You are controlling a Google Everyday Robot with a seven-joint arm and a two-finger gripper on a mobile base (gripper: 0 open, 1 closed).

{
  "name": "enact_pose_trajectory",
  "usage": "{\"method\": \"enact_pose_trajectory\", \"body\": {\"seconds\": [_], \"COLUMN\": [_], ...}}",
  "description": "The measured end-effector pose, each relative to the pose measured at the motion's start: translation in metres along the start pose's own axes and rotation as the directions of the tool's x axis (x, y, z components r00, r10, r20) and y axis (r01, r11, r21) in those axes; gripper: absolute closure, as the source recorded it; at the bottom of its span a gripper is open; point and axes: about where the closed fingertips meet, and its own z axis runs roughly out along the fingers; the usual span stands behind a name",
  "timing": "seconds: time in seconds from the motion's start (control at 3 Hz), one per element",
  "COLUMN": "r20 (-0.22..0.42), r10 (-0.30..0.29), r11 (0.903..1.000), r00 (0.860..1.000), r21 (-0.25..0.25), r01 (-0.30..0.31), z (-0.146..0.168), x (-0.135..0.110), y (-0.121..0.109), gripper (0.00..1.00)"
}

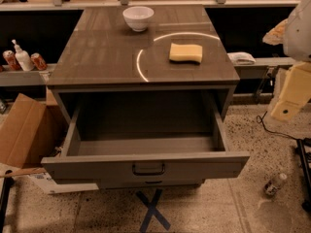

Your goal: Close top drawer

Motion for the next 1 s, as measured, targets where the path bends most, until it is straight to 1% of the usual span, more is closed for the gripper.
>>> {"method": "enact_pose_trajectory", "body": {"seconds": [0.33, 0.67, 1.0], "r20": [0.000, 0.019, 0.101], "r10": [0.000, -0.028, -0.089], "r11": [1.0000, 0.9994, 0.9892], "r00": [1.000, 0.999, 0.991], "r21": [0.000, -0.021, -0.108], "r01": [0.000, 0.028, 0.100], "z": [0.000, 0.006, 0.037], "x": [0.000, -0.004, -0.016], "y": [0.000, 0.004, 0.025], "gripper": [0.00, 0.00, 0.00]}}
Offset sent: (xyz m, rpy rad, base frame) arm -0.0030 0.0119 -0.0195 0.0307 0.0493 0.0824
